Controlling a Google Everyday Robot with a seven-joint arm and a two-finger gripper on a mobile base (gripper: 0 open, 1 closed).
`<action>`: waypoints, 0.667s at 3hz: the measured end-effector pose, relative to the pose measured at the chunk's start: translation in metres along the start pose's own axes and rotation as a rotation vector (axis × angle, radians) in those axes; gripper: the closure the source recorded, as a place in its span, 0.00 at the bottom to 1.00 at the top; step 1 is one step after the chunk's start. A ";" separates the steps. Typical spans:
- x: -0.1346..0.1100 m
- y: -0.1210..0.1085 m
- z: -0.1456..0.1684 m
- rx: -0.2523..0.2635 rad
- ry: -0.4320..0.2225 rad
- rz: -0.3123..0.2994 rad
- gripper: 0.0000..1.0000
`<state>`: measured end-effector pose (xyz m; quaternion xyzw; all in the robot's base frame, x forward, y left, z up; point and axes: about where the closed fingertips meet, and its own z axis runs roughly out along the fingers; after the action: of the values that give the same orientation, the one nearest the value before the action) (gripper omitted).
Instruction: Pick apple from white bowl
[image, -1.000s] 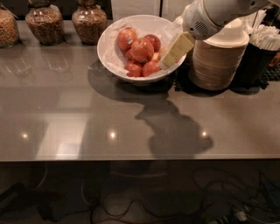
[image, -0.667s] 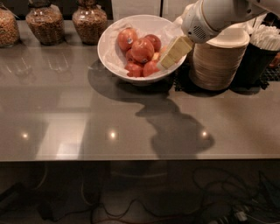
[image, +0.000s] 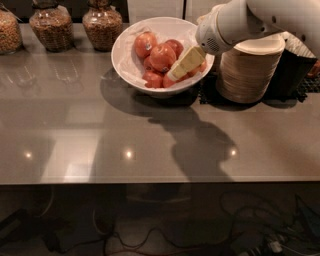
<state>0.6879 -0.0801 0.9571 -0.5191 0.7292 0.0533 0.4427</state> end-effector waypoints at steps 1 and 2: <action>-0.010 -0.006 0.019 0.004 -0.035 -0.008 0.00; -0.017 -0.007 0.037 -0.012 -0.054 -0.014 0.02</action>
Offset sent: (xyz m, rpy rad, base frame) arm 0.0425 0.0412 -0.0107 0.0515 -0.0309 0.0574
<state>0.7164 -0.0514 0.9496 -0.5253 0.7129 0.0686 0.4595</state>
